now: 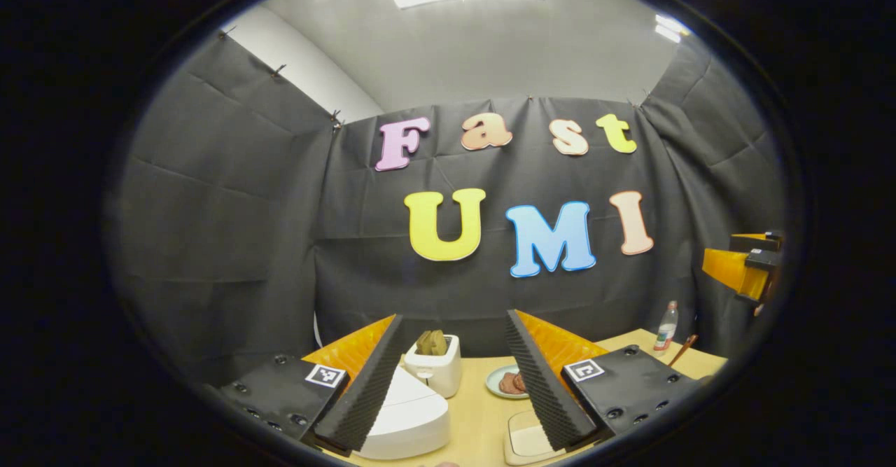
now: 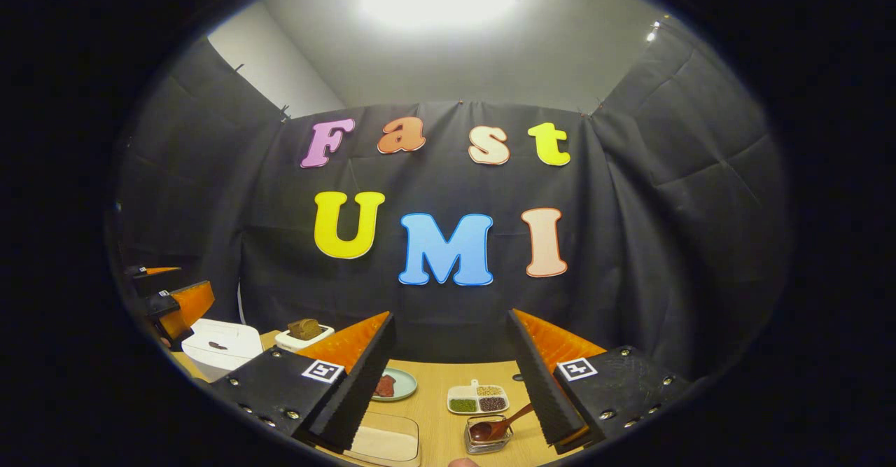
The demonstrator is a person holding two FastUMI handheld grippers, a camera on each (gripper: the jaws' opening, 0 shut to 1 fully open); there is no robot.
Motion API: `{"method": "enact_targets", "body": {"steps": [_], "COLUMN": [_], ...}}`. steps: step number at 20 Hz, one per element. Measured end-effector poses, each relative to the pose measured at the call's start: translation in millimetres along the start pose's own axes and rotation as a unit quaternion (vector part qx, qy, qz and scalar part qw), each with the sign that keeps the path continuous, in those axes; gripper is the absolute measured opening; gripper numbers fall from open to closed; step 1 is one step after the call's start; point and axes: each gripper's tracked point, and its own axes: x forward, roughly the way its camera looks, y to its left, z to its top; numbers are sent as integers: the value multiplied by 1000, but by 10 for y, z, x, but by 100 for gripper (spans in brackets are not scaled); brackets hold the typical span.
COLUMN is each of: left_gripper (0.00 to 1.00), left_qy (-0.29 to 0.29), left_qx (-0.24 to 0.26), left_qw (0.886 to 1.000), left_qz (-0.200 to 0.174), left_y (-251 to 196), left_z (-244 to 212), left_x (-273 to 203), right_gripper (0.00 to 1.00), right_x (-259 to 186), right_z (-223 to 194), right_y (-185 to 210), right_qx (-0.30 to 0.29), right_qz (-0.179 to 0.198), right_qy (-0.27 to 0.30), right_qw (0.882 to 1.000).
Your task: Close the left gripper, press the button to open the rice cooker; take a wooden spoon from the chopstick holder with the right hand, scoop a spoonful of rice and pour it into the rice cooker, then put the wooden spoon back into the chopstick holder.
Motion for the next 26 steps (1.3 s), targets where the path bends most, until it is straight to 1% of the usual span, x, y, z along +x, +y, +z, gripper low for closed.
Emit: {"method": "enact_targets", "body": {"steps": [1, 2, 3, 4, 9, 15, 18, 19, 20, 22, 24, 25, 26], "left_gripper": [100, 98, 100, 98, 98, 57, 36, 33, 18, 9, 7, 7, 12], "left_qy": [-1, 0, 1, 1, -1, -7, -10, -10, -11, -8, -3, -2, 2], "left_qx": [0, 1, 2, 3, 5, 6, 7, 7, 11, 11, 8, 10, 12], "left_qw": [1000, 1000, 1000, 1000, 1000, 1000, 1000, 1000, 1000, 999, 999, 999, 998], "left_qz": [-1, -2, -4, -4, -12, -20, -10, -6, 9, 33, 44, 49, 53], "left_y": [0, -5, -3, -2, -18, -71, -34, -10, 73, 233, 316, 389, 445], "left_z": [-4, -1, -10, -2, 25, 81, 103, 103, 98, 84, 32, 5, -17], "left_x": [-12, -21, -23, -28, -63, -65, -63, -66, -35, 24, -11, -16, 7], "right_gripper": [95, 95, 95, 95, 95, 95, 95, 95, 95, 95, 95, 95, 95], "right_x": [-6, -16, -31, -42, -99, -112, -119, -117, -119, -123, -122, -115, -115], "right_z": [-1, 1, 3, -1, -20, 4, 42, 49, 52, 65, 48, 36, 29], "right_y": [-6, -1, 1, -8, -17, -16, -19, -13, 4, 17, 25, 37, 45], "right_qx": [1, 2, 2, 2, -1, -2, -3, -3, -1, 0, -4, -7, -9], "right_qz": [-1, 0, 0, -1, 2, 7, 6, 7, 9, 10, 9, 9, 9], "right_qy": [-1, -1, 0, 0, 3, 1, -6, -7, -8, -11, -13, -12, -11], "right_qw": [1000, 1000, 1000, 1000, 1000, 1000, 1000, 1000, 1000, 1000, 1000, 1000, 1000]}}
